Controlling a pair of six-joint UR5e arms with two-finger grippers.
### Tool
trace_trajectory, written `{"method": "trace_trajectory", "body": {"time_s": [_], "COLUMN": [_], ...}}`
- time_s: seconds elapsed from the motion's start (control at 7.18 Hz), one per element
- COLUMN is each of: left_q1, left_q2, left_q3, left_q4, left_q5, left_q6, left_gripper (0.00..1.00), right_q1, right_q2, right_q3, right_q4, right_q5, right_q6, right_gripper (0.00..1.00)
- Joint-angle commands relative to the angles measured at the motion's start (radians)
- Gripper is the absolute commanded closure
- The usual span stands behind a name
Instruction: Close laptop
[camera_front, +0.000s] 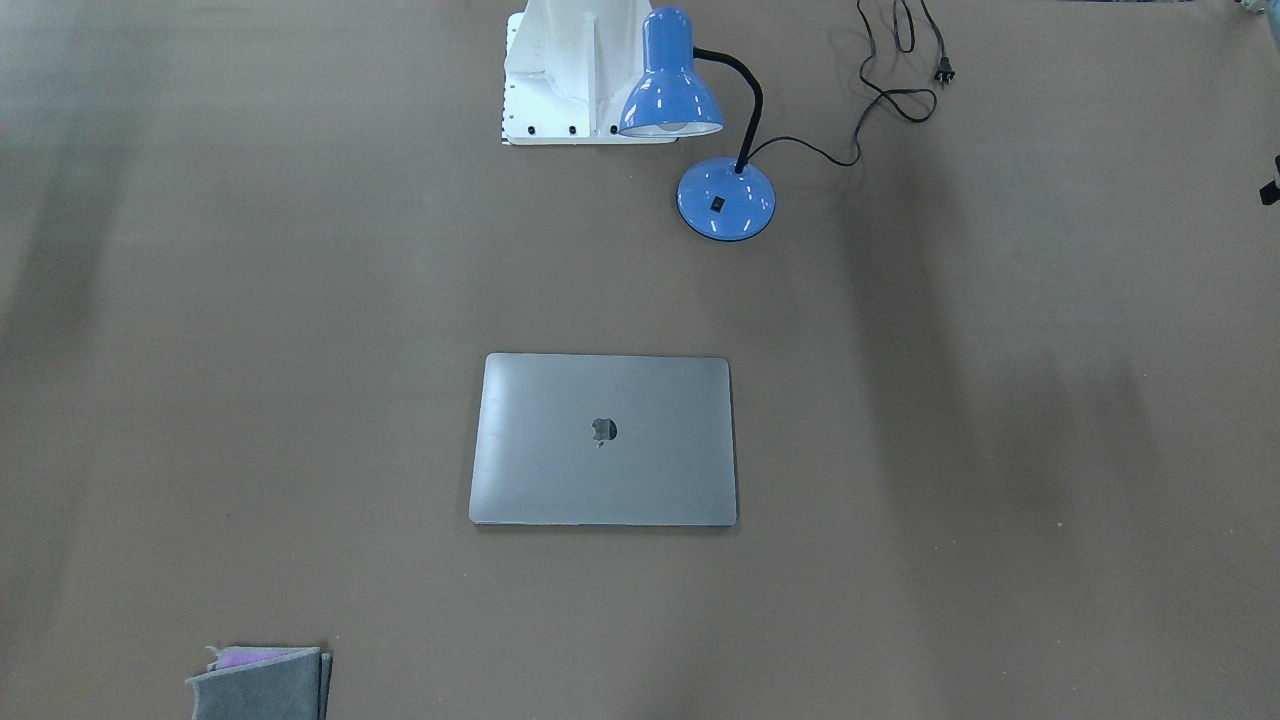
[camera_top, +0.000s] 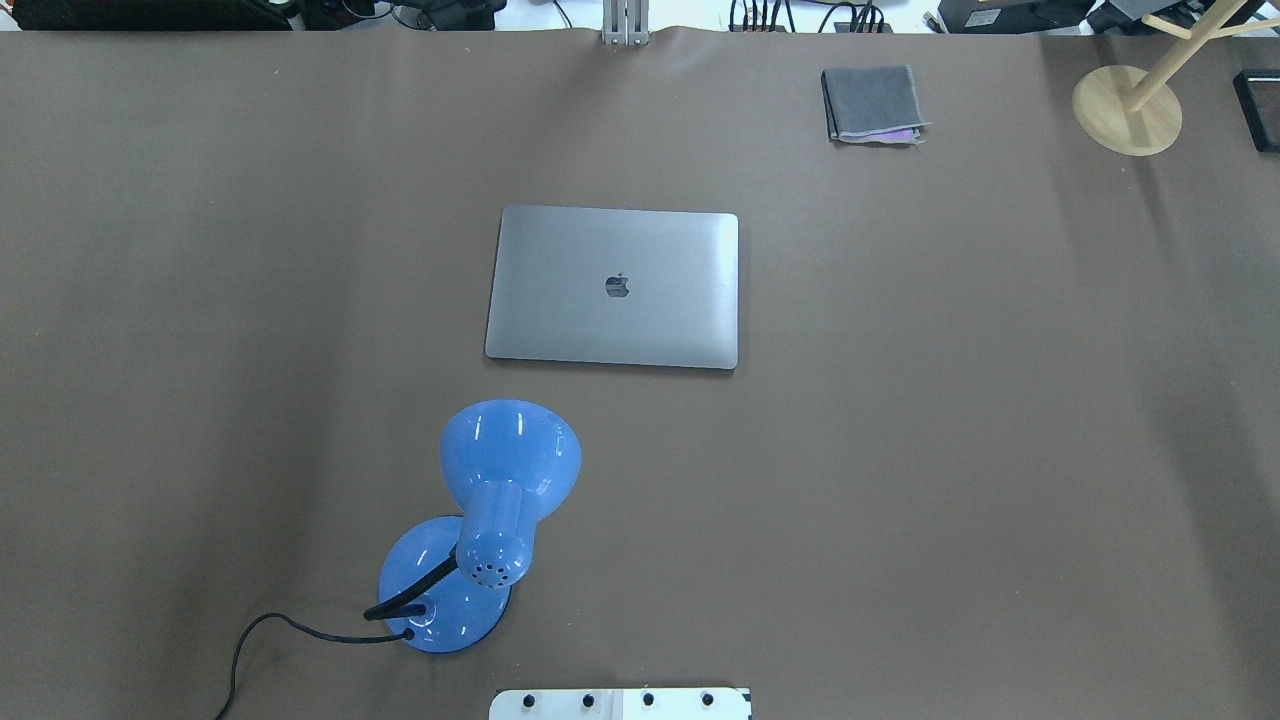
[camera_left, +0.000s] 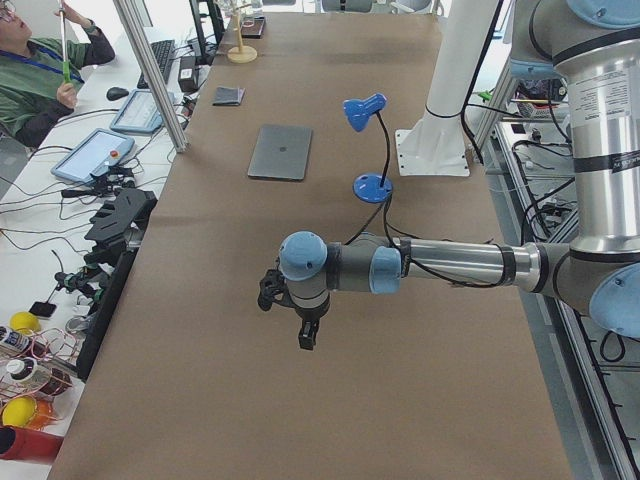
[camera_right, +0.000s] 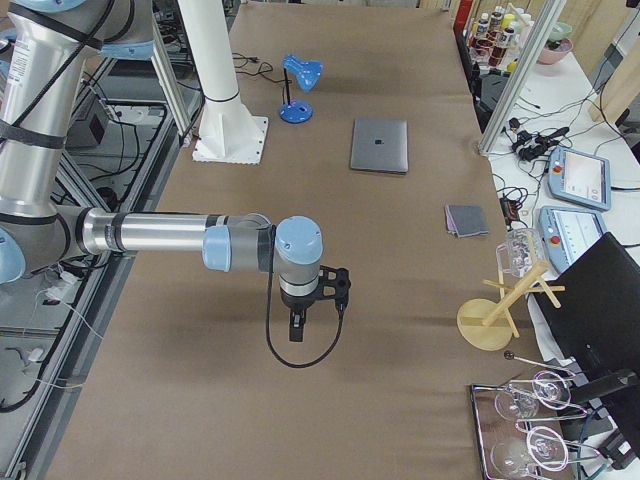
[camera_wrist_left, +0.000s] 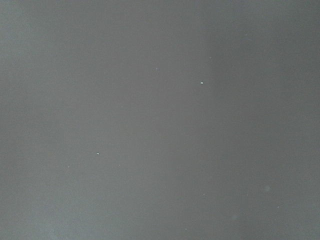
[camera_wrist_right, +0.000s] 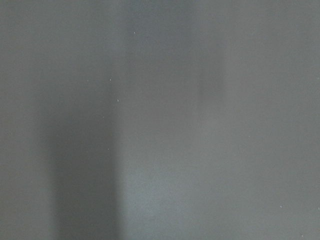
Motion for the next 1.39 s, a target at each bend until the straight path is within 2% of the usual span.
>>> {"method": "trace_trajectory", "body": {"time_s": [0.0, 1.25], "left_q1": [-0.008, -0.008], "left_q2": [0.007, 0.012], "left_q3": [-0.016, -0.036], "left_q4": [0.009, 0.000], "left_q5": [0.003, 0.005], "left_q6": [0.008, 0.008], "left_gripper": [0.01, 0.01], "right_q1": [0.000, 0.000], "right_q2": [0.012, 0.002], "right_q3": [0.021, 0.018], "right_q4": [-0.073, -0.075], "right_q5": [-0.029, -0.031], "right_q6": [0.002, 0.001], "right_gripper": [0.00, 0.00]}}
